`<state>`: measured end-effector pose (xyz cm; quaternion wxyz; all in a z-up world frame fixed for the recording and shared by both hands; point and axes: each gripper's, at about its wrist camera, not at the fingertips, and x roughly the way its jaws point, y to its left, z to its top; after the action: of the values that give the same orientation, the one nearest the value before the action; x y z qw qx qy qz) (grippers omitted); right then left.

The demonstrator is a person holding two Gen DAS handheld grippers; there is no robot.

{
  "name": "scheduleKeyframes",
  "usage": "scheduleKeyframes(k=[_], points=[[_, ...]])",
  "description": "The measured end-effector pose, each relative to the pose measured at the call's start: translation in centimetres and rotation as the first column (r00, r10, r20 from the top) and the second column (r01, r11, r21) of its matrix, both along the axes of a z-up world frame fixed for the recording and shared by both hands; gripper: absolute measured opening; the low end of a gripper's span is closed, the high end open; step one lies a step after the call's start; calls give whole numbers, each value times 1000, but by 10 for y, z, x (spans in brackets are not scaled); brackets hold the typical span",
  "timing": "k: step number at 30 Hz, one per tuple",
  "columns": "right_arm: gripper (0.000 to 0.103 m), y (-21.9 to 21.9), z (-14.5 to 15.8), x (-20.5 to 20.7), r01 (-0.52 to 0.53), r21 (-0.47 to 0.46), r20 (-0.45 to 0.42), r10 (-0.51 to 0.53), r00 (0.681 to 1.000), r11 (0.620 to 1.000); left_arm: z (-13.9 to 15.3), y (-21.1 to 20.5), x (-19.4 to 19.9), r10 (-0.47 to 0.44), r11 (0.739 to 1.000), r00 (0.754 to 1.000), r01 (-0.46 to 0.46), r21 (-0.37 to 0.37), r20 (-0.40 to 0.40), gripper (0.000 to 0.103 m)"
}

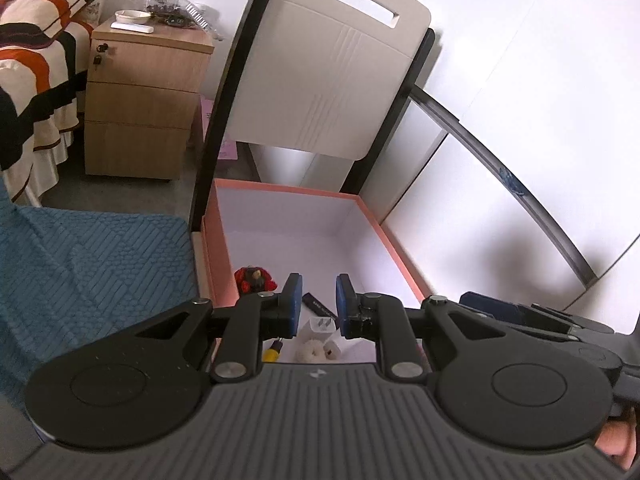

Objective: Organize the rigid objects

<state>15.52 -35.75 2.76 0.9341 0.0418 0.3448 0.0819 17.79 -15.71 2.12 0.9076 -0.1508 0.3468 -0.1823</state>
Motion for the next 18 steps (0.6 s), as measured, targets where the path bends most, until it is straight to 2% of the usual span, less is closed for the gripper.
scheduleKeyframes(k=[1, 2, 5, 8, 17, 18], points=[[56, 2, 0, -4, 2, 0, 0, -2, 1000, 1000, 0, 3, -4, 3, 1000, 1000, -3, -2, 1, 30], [56, 5, 0, -10, 4, -1, 1, -4, 1000, 1000, 0, 6, -9, 6, 1000, 1000, -6, 2, 2, 31], [56, 11, -2, -22, 9, 1, 1, -9, 1000, 1000, -2, 11, -22, 2, 1000, 1000, -2, 23, 7, 31], [56, 15, -2, -33, 21, -1, 10, -21, 1000, 1000, -6, 18, -32, 16, 1000, 1000, -16, 11, 6, 33], [56, 22, -17, -59, 47, -10, -1, -47, 999, 999, -19, 24, -53, 29, 999, 1000, -29, 24, 10, 58], [56, 23, -19, -60, 47, -9, -5, -47, 999, 999, -20, 25, -54, 29, 999, 1000, -30, 32, 11, 65]])
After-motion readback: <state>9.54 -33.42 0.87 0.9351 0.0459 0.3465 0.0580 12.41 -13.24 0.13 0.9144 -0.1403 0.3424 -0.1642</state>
